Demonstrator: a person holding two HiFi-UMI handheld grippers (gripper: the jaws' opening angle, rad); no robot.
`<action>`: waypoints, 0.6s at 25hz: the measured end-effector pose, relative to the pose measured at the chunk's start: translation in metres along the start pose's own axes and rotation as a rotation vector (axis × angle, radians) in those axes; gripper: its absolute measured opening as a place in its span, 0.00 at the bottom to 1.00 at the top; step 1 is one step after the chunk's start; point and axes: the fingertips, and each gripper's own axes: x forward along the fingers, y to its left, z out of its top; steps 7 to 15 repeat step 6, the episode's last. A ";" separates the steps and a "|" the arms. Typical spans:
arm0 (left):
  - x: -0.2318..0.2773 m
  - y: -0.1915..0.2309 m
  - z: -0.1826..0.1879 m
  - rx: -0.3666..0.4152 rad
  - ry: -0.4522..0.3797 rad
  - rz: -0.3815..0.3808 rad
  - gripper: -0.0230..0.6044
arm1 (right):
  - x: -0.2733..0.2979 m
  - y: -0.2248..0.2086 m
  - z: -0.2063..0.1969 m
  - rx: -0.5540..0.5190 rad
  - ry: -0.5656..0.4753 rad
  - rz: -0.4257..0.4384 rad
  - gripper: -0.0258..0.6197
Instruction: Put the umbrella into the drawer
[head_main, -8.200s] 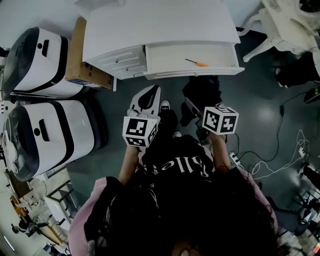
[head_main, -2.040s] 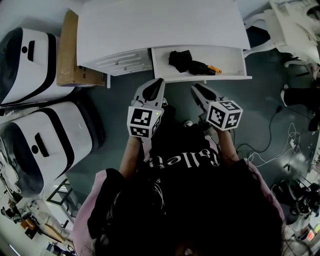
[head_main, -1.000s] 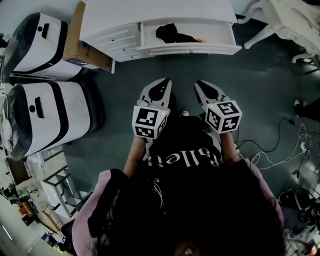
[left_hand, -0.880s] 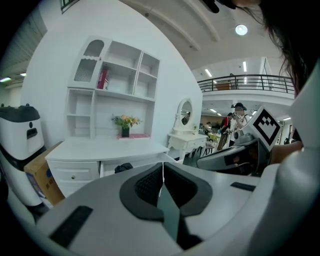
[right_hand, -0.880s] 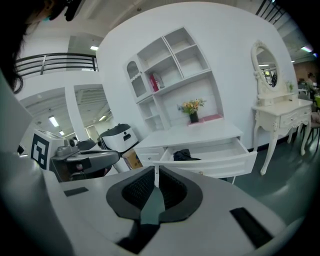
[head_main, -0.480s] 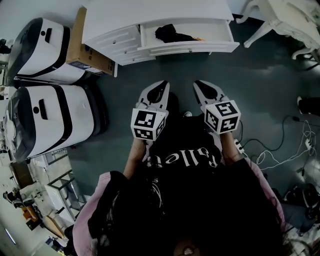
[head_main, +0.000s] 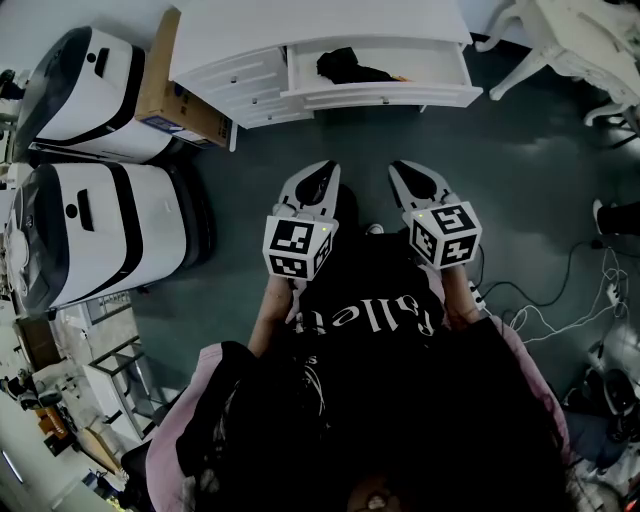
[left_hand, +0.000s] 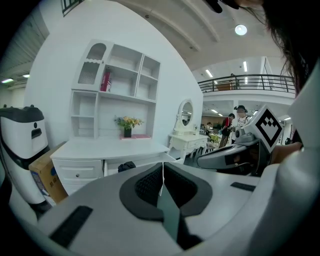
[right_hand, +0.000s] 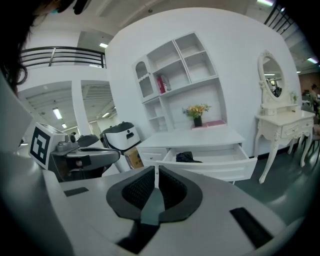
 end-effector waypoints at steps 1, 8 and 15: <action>-0.001 0.000 0.000 -0.003 -0.002 0.000 0.06 | 0.000 0.001 -0.001 -0.003 0.004 0.000 0.13; -0.005 0.000 -0.002 -0.004 -0.002 -0.003 0.06 | 0.002 0.007 -0.003 -0.012 0.012 0.005 0.13; -0.005 0.000 -0.002 -0.004 -0.002 -0.003 0.06 | 0.002 0.007 -0.003 -0.012 0.012 0.005 0.13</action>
